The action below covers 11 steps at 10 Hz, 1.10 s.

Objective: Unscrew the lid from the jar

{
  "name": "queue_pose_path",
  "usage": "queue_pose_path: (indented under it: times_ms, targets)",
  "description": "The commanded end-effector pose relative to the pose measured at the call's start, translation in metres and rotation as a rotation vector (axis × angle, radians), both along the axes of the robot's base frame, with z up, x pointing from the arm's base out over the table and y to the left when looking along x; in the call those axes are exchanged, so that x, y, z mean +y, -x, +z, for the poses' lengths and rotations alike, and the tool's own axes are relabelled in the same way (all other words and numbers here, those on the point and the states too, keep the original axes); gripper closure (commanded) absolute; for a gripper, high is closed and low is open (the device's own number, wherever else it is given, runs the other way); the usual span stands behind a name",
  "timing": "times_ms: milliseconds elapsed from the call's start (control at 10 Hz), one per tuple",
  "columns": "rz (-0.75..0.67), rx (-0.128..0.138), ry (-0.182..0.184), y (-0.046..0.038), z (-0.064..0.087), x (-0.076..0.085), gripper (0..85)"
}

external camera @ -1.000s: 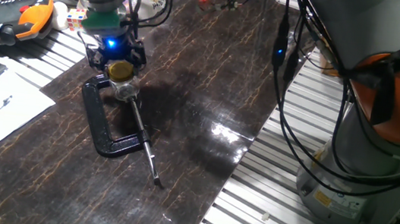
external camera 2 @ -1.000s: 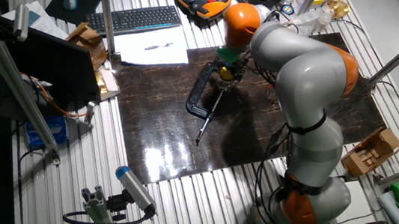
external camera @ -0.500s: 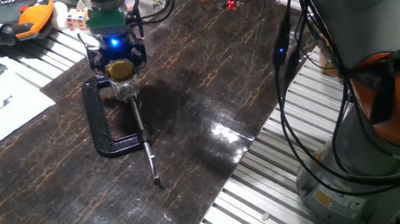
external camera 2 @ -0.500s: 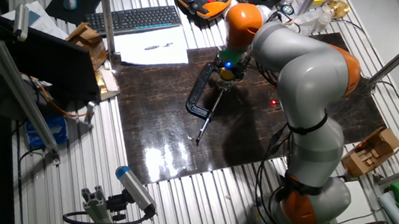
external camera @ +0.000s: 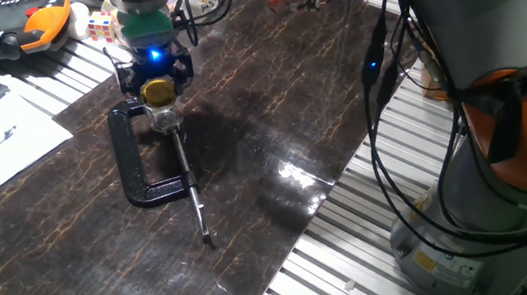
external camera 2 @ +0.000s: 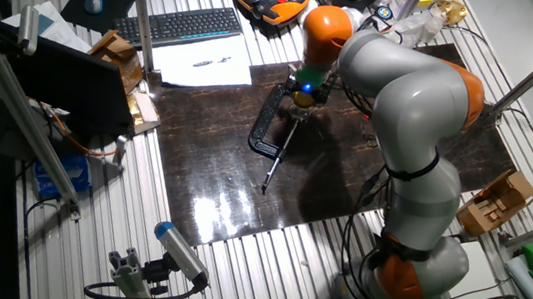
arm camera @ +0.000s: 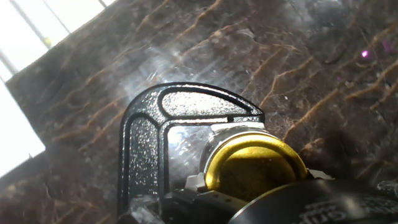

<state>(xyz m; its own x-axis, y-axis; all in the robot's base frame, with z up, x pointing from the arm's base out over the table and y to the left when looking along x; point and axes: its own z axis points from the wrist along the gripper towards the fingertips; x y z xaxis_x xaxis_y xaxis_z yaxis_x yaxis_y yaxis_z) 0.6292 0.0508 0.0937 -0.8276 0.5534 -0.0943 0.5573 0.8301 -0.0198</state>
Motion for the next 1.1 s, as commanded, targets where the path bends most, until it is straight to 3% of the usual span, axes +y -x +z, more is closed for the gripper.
queue_pose_path:
  times_ms: [0,600,1000]
  targets:
    - [0.023,-0.002,0.000,0.0002,0.0000,0.0001,84.3]
    - [0.226,0.012,0.042,0.0012,0.0006,-0.0014,84.3]
    - [0.286,0.008,0.008,0.0015,0.0012,-0.0017,84.3]
